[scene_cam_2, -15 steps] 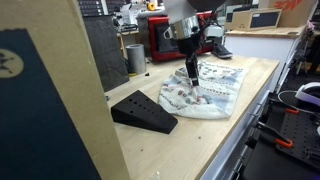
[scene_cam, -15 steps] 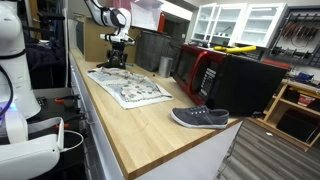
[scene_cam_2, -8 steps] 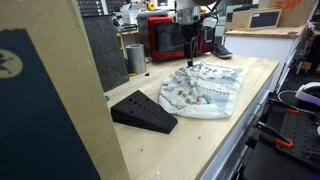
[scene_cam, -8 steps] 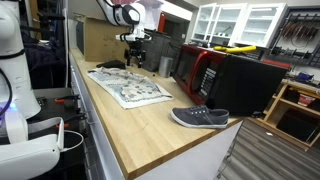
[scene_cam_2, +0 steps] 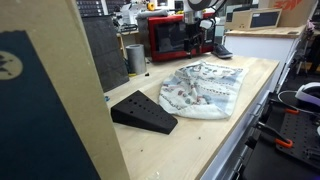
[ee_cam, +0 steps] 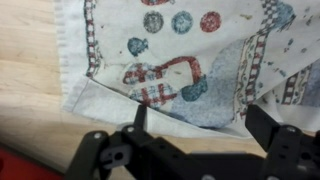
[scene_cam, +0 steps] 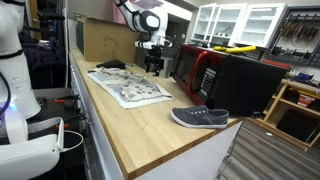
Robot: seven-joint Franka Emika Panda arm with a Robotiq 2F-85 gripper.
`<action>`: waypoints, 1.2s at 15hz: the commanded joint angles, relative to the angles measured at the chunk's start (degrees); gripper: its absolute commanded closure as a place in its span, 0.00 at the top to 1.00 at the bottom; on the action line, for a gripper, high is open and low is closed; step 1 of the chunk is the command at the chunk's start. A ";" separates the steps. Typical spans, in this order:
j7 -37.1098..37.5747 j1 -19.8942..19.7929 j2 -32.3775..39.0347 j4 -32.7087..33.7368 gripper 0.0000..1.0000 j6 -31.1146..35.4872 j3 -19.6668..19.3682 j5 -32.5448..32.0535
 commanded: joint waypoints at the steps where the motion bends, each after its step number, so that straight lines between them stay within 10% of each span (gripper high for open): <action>1: 0.19 -2.72 5.42 6.86 0.90 -2.03 -0.64 6.46; 11: 1.42 -8.01 13.45 14.05 0.05 0.95 -1.26 15.96; 18: 5.20 -7.74 17.02 15.08 0.00 2.47 -2.35 14.41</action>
